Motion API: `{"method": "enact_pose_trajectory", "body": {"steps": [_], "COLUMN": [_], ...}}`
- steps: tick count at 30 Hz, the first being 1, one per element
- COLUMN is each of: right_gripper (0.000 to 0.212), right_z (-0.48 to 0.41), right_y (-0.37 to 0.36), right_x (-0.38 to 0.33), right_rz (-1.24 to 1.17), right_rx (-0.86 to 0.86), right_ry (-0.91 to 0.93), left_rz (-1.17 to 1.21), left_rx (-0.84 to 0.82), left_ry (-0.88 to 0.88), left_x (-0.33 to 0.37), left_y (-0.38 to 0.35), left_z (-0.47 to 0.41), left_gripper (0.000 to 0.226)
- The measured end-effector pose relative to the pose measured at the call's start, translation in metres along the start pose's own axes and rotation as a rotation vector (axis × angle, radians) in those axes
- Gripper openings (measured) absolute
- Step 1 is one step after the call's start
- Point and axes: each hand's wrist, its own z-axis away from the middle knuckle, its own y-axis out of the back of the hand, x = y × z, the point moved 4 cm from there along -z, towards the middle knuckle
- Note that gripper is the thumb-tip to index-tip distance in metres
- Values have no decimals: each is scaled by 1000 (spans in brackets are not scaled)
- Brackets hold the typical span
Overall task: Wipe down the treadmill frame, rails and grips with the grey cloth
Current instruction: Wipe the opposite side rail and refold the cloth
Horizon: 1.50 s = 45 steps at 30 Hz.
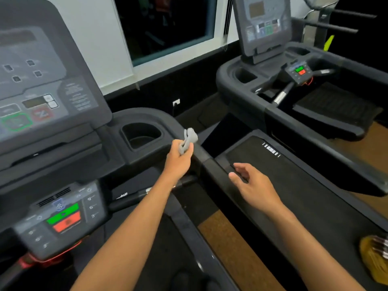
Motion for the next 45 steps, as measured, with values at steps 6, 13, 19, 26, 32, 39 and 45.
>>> {"method": "enact_pose_trajectory", "body": {"steps": [6, 13, 19, 26, 32, 39, 45], "right_gripper": [41, 36, 29, 47, 28, 16, 14], "right_z": [4, -7, -12, 26, 92, 175, 281], "right_y": [38, 26, 4, -27, -102, -205, -294], "right_x": [47, 42, 7, -45, -105, -184, -231], "right_rz": [24, -4, -44, -208, -153, -220, -130], "right_rx": [3, 13, -196, -735, -1086, -1216, -1360], "right_ry": [-33, 76, 154, 102, 225, 329, 433], "left_rz": [-581, -487, 68, 402, 585, 584, 309], "left_rx": [-165, -355, -578, -344, -89, 302, 643], "left_ry": [-230, -332, 113, 377, 294, 291, 314], "left_x": [-40, -43, -24, -57, -66, -105, -136], "left_y": [-80, -167, -177, -58, 75, 214, 296], "left_z": [-34, 74, 159, 197, 254, 375, 505], "left_gripper": [15, 27, 38, 19, 23, 38, 36]}}
